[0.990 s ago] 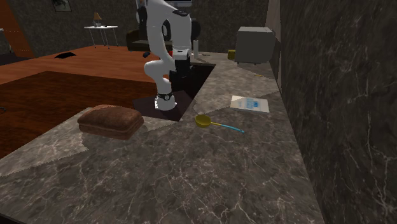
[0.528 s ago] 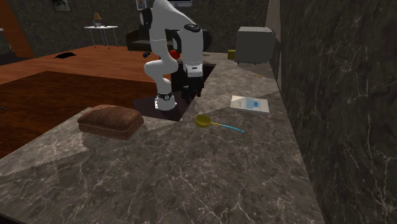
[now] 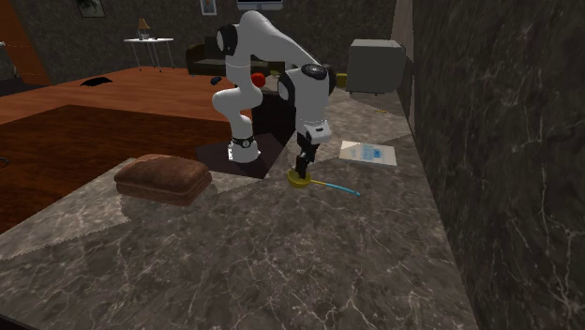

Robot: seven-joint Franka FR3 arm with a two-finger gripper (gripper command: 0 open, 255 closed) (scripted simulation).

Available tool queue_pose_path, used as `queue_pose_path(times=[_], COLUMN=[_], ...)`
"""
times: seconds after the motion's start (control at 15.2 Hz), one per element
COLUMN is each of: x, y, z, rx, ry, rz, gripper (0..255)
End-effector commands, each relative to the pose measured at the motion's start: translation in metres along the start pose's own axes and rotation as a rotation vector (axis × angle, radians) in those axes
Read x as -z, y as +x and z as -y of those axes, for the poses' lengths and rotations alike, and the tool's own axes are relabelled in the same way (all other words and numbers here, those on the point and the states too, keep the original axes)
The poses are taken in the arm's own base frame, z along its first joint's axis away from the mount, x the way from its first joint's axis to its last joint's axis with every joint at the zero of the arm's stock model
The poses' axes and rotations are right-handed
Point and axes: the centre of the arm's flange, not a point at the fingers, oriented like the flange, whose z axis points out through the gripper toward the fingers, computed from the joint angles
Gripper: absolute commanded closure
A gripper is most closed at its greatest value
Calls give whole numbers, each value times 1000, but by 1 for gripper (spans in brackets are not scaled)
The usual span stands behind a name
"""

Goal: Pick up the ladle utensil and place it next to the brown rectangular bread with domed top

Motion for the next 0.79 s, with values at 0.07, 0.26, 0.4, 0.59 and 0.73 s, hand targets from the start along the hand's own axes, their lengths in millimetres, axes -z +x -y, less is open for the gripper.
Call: queue_pose_path(times=[0.07,0.26,0.4,0.59,0.73], x=[-18,-32,-42,-58,-61], y=[38,43,43,43,43], z=[-5,-5,-4,-4,-4], rx=[96,110,110,110,110], ry=[22,25,25,25,25], rz=[16,19,19,19,19], gripper=[0,0,0,0,0])
